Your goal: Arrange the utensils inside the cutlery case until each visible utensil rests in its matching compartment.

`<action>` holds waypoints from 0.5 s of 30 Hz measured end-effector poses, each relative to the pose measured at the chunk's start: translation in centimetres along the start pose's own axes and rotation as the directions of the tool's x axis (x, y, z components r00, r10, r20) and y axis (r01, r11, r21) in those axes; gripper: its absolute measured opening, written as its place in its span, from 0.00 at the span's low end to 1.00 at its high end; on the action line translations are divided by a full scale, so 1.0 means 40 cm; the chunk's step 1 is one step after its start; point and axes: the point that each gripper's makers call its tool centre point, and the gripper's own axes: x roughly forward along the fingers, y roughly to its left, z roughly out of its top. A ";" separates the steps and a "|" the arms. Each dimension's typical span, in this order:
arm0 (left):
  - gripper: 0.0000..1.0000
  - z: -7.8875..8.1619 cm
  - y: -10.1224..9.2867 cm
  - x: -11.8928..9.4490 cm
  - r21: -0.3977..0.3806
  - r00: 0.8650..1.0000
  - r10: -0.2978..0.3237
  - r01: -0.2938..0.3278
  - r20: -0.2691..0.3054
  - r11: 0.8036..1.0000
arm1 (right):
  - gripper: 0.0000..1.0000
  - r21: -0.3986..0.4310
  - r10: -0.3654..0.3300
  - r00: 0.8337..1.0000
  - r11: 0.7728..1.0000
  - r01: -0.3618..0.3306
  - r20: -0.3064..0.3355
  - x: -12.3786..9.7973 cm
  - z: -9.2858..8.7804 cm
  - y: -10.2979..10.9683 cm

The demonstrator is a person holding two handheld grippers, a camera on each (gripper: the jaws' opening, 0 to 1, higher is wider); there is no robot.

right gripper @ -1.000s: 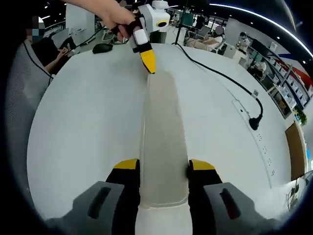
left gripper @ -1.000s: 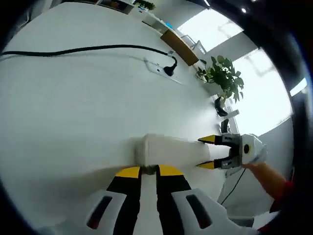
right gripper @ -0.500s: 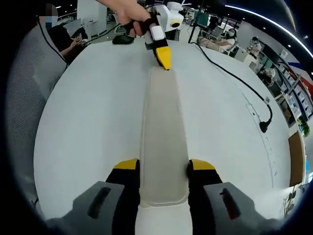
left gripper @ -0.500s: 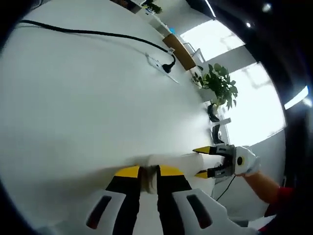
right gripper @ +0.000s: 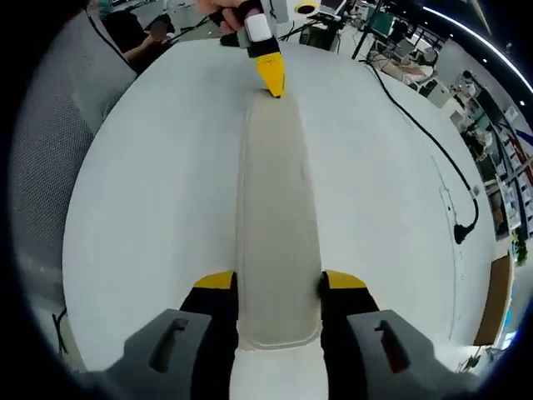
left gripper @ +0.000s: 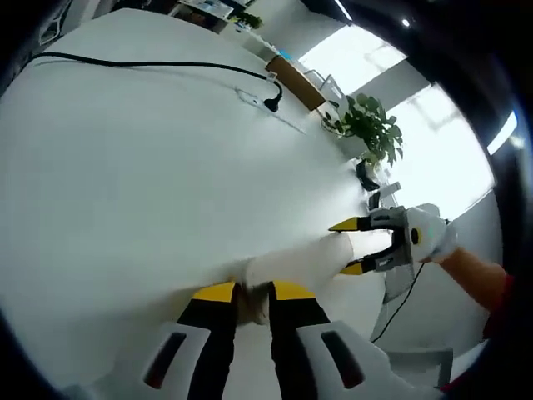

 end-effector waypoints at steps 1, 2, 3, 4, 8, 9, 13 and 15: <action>0.15 -0.002 0.005 -0.003 -0.010 1.000 0.001 -0.001 0.008 1.000 | 0.36 0.003 0.001 1.000 1.000 -0.001 0.001 0.000 0.001 0.003; 0.15 -0.001 0.007 -0.002 -0.022 1.000 0.003 -0.002 0.015 1.000 | 0.36 0.002 0.000 1.000 1.000 0.000 0.002 0.000 0.001 0.005; 0.15 0.000 0.011 0.000 -0.035 1.000 0.001 0.000 0.025 0.999 | 0.36 0.013 -0.004 1.000 1.000 0.004 0.005 0.000 0.002 0.008; 0.15 0.003 0.015 0.001 -0.037 0.999 0.001 0.000 0.036 0.999 | 0.36 0.024 -0.007 1.000 1.000 0.007 0.009 0.000 0.003 0.011; 0.14 0.013 0.020 0.005 -0.021 0.999 0.012 -0.011 0.045 1.000 | 0.37 0.050 -0.014 1.000 0.999 0.013 0.010 -0.002 0.009 0.028; 0.14 0.013 0.021 0.004 -0.001 0.999 0.022 -0.022 0.033 1.000 | 0.36 0.057 -0.017 1.000 0.998 0.017 0.005 -0.001 0.009 0.030; 0.14 -0.005 0.021 -0.007 0.025 0.999 0.045 -0.046 0.013 0.999 | 0.37 0.054 -0.018 1.000 0.998 0.019 -0.021 0.003 0.013 0.039; 0.14 -0.012 0.025 -0.016 0.033 0.997 0.068 -0.069 0.023 0.997 | 0.37 0.057 -0.021 1.000 0.998 0.022 -0.023 0.007 0.018 0.052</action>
